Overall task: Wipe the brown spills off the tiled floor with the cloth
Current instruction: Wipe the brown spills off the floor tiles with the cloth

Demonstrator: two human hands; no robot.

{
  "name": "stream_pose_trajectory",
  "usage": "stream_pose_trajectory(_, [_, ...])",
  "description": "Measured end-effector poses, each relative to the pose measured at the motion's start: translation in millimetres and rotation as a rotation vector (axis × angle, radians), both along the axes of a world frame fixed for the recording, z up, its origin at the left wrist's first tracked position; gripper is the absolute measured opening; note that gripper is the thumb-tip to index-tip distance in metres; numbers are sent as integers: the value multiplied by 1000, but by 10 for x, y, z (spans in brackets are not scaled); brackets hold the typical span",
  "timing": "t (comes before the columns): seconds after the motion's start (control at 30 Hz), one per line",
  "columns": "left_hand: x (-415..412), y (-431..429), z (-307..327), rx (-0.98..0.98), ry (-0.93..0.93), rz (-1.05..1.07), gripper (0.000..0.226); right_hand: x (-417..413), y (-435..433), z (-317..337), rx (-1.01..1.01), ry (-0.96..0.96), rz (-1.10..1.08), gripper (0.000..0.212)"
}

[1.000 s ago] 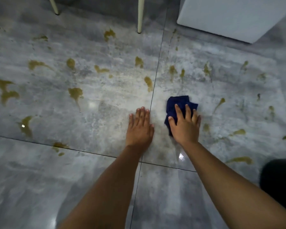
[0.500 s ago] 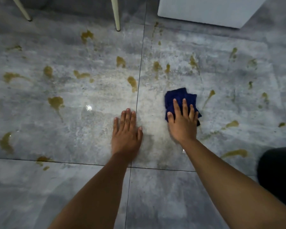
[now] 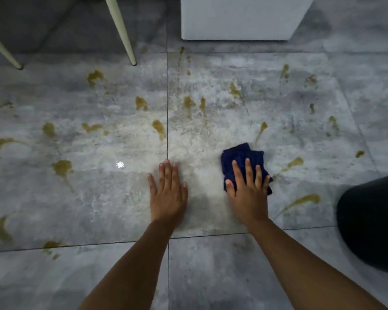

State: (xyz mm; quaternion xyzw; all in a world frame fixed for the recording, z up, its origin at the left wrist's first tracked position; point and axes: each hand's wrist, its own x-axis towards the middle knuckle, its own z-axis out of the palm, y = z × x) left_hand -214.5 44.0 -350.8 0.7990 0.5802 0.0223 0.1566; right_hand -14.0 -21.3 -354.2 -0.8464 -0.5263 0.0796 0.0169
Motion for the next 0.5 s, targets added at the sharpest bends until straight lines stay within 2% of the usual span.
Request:
stream_pose_trajectory(0.2, [557, -67, -54, -4, -10, -123, 63, -210, -585, 20, 39, -6, -154, 58])
stream_pose_trajectory(0.3, [527, -96, -101, 23, 36, -117, 62, -235, -566, 11, 63, 10, -154, 57])
stream_pose_trajectory(0.43, [547, -104, -70, 20, 49, -112, 61, 7, -443, 4, 36, 40, -36, 59])
stream_pose_trajectory(0.5, [545, -97, -62, 10, 50, -123, 60, 263, -367, 9, 20, 47, -94, 60])
